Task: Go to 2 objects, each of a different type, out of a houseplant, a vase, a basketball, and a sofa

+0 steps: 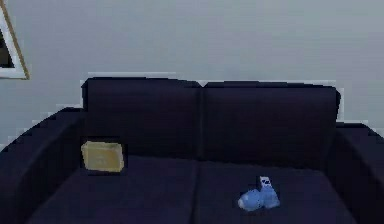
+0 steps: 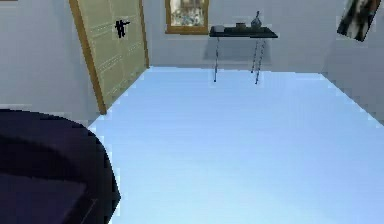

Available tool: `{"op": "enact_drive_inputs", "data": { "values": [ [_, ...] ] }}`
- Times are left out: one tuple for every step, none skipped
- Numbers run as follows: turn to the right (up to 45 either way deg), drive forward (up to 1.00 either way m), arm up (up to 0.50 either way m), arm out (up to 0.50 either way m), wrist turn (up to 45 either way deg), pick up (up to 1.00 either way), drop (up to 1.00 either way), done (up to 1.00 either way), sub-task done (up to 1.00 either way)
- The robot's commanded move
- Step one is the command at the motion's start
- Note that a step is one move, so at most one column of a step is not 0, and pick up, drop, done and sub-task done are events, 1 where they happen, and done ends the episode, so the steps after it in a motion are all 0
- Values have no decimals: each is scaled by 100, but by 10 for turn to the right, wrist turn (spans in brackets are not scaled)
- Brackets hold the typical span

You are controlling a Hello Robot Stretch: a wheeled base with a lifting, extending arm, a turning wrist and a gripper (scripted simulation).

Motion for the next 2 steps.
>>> {"op": "enact_drive_inputs", "data": {
  "values": [
    [0, 0, 0, 0, 0, 0, 0, 0, 100],
    [450, 0, 0, 0, 0, 0, 0, 0, 0]
  ]
}}
